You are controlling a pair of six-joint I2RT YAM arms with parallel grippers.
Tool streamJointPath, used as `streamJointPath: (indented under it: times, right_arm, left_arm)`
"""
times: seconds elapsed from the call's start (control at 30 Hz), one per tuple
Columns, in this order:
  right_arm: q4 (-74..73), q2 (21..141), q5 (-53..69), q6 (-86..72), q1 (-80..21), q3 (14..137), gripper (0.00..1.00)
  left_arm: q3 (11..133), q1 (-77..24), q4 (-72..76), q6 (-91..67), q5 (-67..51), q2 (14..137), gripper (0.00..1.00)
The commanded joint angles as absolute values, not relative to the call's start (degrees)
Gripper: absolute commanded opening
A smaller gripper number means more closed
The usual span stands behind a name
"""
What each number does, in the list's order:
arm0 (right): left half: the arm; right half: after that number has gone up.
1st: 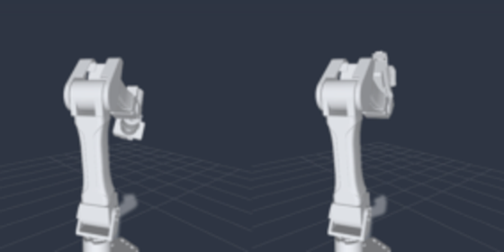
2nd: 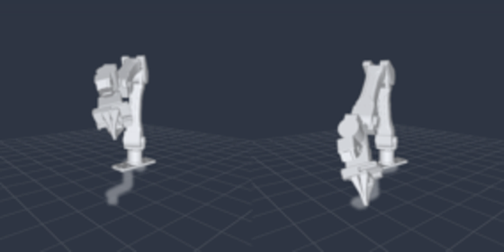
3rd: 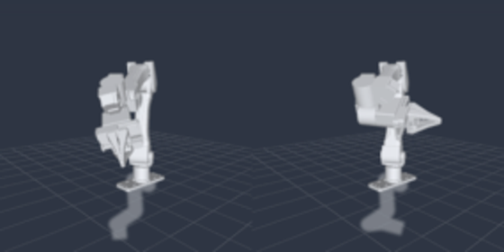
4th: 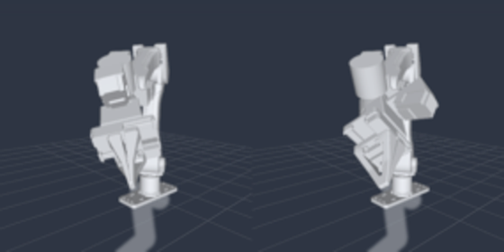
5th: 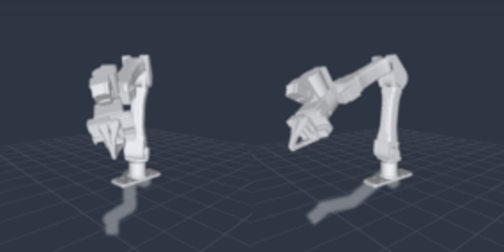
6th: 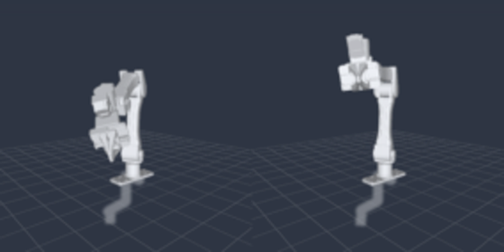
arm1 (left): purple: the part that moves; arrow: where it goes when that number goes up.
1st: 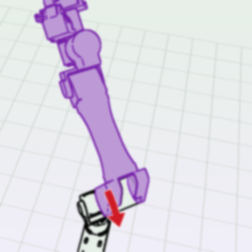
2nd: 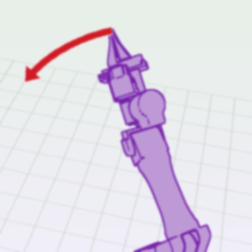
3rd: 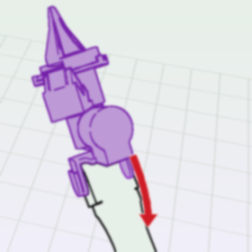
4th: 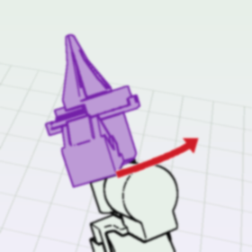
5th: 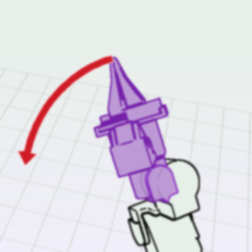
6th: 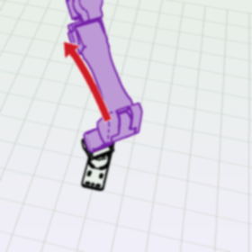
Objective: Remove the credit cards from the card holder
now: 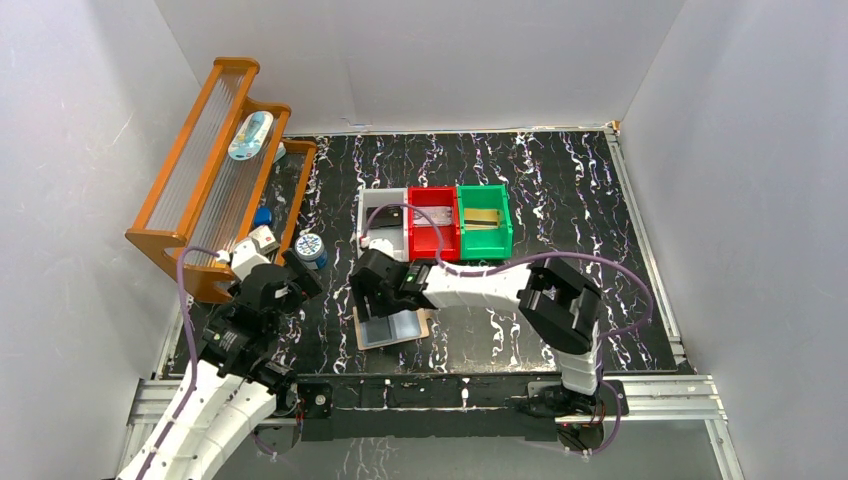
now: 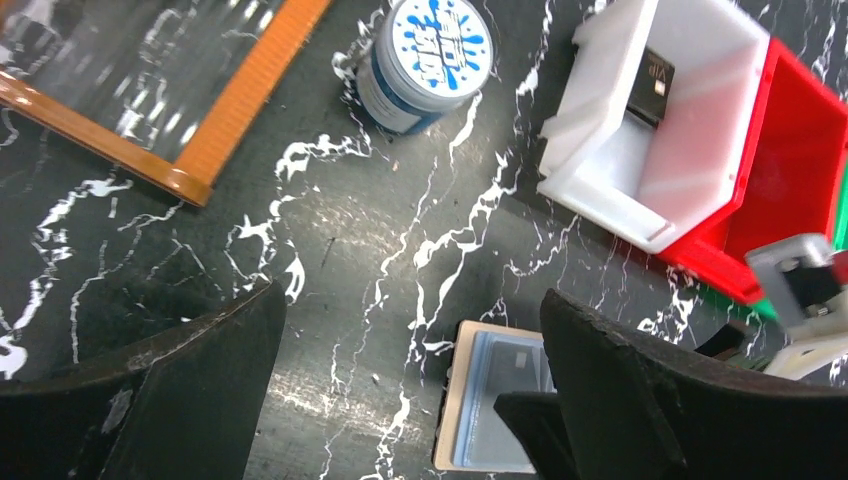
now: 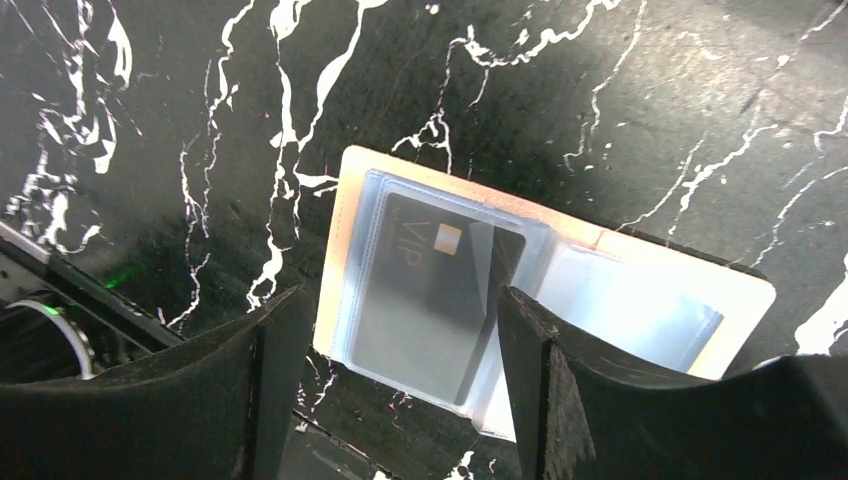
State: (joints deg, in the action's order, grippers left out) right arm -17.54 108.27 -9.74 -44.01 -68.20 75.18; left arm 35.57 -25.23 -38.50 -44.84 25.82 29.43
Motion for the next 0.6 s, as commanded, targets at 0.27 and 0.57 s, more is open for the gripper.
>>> streamJointPath:
  times: [0.27,0.57]
  right_arm:
    - [-31.5,115.7,-19.8,-44.3,-72.0,84.2,0.8]
    - [-36.6,120.5,-20.7,-45.2,-72.9,87.3,0.82]
  left_arm:
    - [37.8,-25.1,-42.6,-46.9,32.6,24.9,0.98]
    - [37.7,-25.0,-42.1,-46.3,31.4,26.4,0.98]
